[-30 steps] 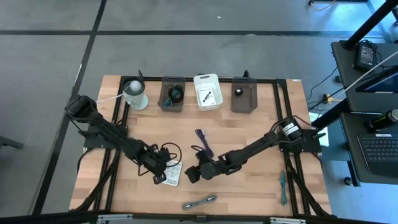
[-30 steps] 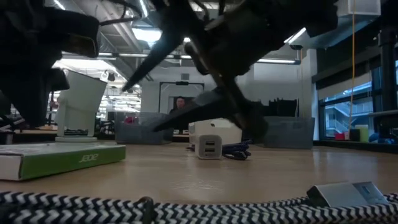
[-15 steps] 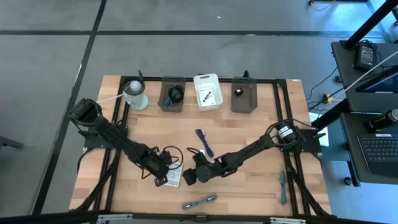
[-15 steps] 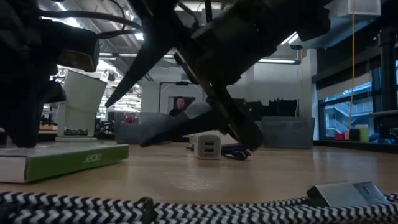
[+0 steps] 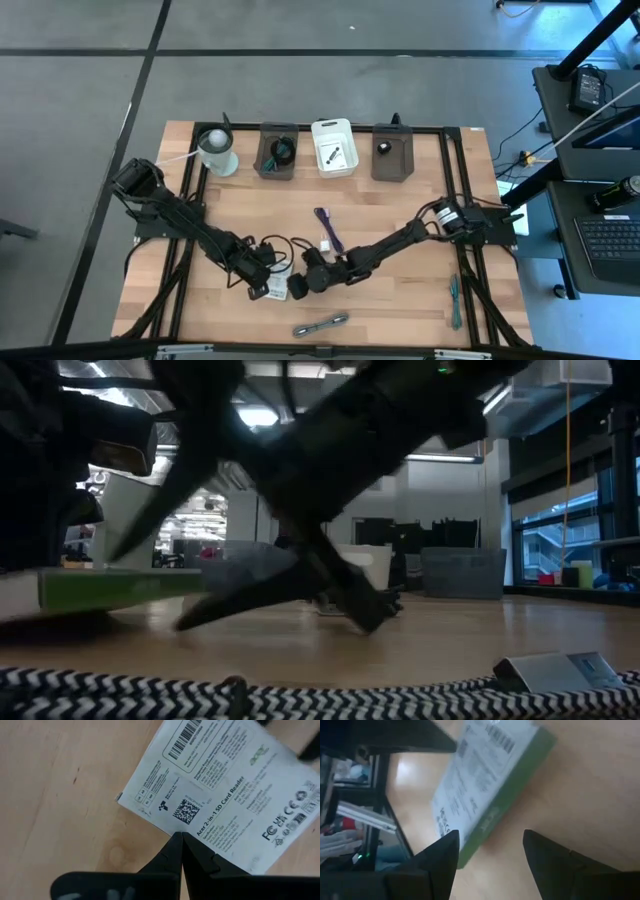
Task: Pick and place items into bin
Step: Put the white card reader box into the white bin
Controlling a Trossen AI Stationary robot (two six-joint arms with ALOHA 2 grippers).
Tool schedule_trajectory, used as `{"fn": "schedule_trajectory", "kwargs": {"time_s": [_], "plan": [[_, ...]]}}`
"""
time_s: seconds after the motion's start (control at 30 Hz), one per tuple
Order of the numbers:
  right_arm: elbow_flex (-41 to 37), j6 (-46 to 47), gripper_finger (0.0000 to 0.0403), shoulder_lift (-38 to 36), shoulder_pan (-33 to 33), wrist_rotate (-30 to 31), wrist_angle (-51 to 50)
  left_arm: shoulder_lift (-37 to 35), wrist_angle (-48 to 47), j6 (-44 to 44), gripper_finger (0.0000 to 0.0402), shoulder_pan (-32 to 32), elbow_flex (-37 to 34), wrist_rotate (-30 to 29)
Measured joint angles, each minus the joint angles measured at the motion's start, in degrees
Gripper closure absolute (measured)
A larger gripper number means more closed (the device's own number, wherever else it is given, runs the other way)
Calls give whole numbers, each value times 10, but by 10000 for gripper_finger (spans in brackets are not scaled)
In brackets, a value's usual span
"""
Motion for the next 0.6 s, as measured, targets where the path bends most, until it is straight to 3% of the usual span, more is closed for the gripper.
{"fn": "schedule_trajectory", "kwargs": {"time_s": [0.37, 0.6], "plan": [[24, -27, 184, 15, -16, -5, 0, 0, -1, -18, 398, -7, 0, -5], [24, -41, 256, 19, -18, 2, 18, 1, 1, -19, 398, -7, 0, -11]]}}
